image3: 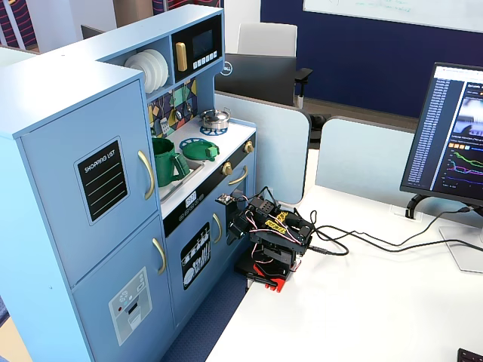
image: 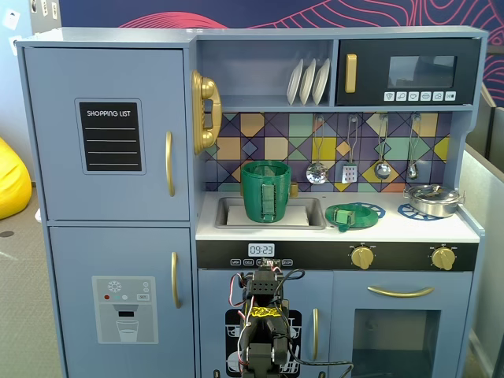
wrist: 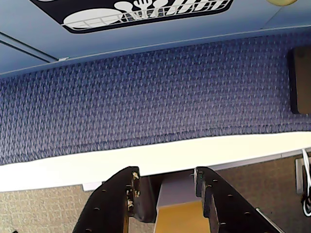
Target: Pick up the lid from the counter and put it on the green recipient
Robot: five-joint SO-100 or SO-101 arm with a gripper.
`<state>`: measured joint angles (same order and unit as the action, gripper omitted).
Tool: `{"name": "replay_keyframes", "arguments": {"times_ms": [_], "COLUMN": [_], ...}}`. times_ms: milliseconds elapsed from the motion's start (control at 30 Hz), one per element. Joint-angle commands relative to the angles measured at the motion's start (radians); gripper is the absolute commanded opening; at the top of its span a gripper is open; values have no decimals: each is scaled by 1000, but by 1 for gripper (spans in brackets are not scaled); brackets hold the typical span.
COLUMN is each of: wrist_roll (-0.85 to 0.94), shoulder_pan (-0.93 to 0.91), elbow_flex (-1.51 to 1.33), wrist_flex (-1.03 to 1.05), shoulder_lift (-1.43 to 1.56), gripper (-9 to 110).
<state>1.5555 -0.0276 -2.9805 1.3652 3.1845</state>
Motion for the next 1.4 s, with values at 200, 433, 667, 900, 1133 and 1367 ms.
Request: {"name": "replay_keyframes", "arguments": {"times_ms": [200, 433, 667, 900, 1133, 1367], "wrist_roll": [-15, -63, -35, 67, 49, 38], "shoulder_pan": [-80, -80, -279, -495, -607, -600], "elbow_flex": [-17, -15, 206, 356, 479, 632], "wrist_flex": [167, 114, -268, -1029, -1226, -1296], "shoulder_lift": [-6, -6, -124, -265, -445, -649], "gripper": [0, 0, 4, 30, 37, 36]}}
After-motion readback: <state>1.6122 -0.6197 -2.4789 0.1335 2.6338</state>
